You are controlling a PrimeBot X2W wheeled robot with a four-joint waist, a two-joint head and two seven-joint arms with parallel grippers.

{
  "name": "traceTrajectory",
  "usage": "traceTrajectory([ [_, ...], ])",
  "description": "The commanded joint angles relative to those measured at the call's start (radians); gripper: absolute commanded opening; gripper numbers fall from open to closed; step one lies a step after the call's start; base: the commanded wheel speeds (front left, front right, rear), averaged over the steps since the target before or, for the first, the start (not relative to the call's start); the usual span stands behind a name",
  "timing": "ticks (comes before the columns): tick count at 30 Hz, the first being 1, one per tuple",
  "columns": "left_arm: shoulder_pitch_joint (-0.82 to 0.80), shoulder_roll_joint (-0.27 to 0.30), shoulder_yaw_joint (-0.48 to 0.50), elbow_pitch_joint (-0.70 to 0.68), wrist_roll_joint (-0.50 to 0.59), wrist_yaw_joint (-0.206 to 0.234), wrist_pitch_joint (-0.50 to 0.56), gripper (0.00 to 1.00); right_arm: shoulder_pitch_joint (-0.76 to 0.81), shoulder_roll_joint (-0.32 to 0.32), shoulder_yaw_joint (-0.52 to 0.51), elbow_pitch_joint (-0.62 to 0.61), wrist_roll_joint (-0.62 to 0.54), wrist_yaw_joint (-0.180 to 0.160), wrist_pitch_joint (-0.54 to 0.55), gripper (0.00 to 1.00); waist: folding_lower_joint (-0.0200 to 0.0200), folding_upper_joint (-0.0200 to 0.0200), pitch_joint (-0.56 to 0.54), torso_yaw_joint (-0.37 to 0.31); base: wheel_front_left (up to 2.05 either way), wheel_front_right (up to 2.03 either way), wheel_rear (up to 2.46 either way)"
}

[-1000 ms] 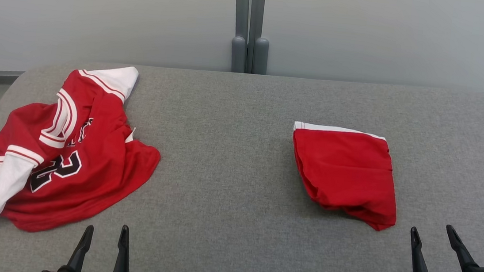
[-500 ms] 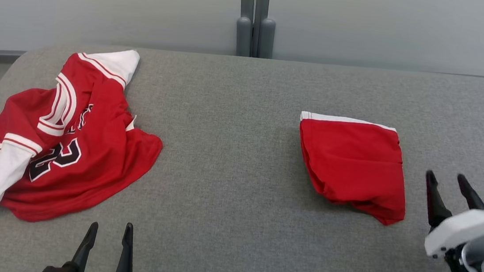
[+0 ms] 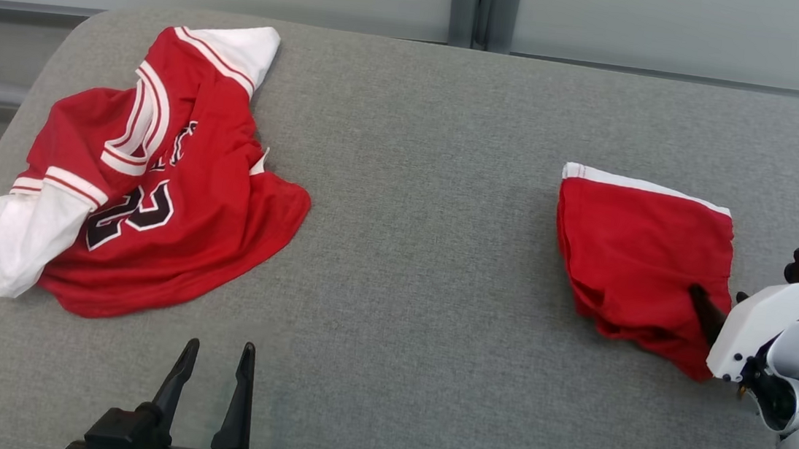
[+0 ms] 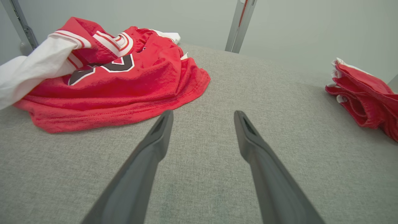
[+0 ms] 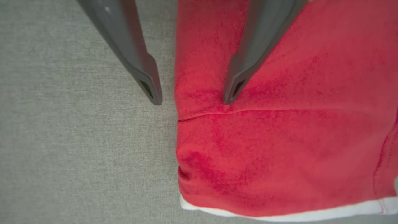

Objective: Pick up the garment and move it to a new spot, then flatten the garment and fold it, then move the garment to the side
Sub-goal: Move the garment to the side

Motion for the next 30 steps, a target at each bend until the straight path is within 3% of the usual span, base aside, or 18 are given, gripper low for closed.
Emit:
traceTrajectory([
  [1,-0.016,0.002,0.001,0.001,-0.015,0.006,0.0,1.0,-0.012,0.011,-0.004,0.02,0.012,-0.001,0.002,1.0,0.0,0.0,0.019,0.029,0.0,0.0,0.0],
  [3,-0.015,0.002,-0.001,0.0,-0.014,0.007,0.0,1.0,-0.012,0.02,-0.007,0.04,0.026,-0.001,0.007,1.0,0.0,0.0,0.021,0.032,0.0,0.0,0.0],
  [4,-0.014,0.002,-0.001,-0.002,-0.014,0.009,0.0,1.0,-0.015,0.024,-0.022,0.05,0.041,-0.001,-0.003,0.47,0.0,0.0,0.023,0.032,0.0,0.0,0.0],
  [6,-0.01,0.002,0.002,-0.007,-0.013,0.013,0.0,1.0,-0.025,0.04,-0.04,0.058,0.07,-0.001,-0.02,0.0,0.0,0.0,0.027,0.024,0.0,0.0,0.0],
  [10,-0.011,0.002,0.009,-0.021,-0.013,0.018,0.0,1.0,-0.05,0.04,-0.048,0.034,0.102,-0.001,-0.045,0.0,0.0,0.0,0.05,-0.028,0.0,0.0,0.0],
  [18,-0.08,0.002,0.012,-0.033,0.016,-0.004,0.0,1.0,-0.141,-0.073,-0.062,0.009,0.013,-0.001,-0.131,0.0,0.0,0.0,0.163,-0.163,0.0,0.0,0.0],
  [22,-0.147,0.002,-0.004,-0.039,0.036,-0.019,0.0,1.0,-0.231,-0.169,-0.111,0.039,-0.096,-0.001,-0.158,0.0,0.0,0.0,0.246,-0.188,0.0,0.0,0.0],
  [28,-0.18,0.003,-0.01,-0.027,0.043,-0.028,0.0,1.0,-0.319,-0.267,-0.185,0.12,-0.242,-0.001,-0.161,0.0,0.0,0.0,0.305,-0.168,0.0,0.0,0.0],
  [29,-0.18,0.003,-0.007,-0.024,0.047,-0.03,0.0,1.0,-0.33,-0.278,-0.203,0.136,-0.264,-0.001,-0.165,0.01,0.0,0.0,0.31,-0.162,0.0,0.0,0.0],
  [30,-0.179,0.003,-0.006,-0.021,0.048,-0.029,0.0,1.0,-0.339,-0.288,-0.218,0.148,-0.284,-0.001,-0.173,0.18,0.0,0.0,0.312,-0.157,0.0,0.0,0.0],
])
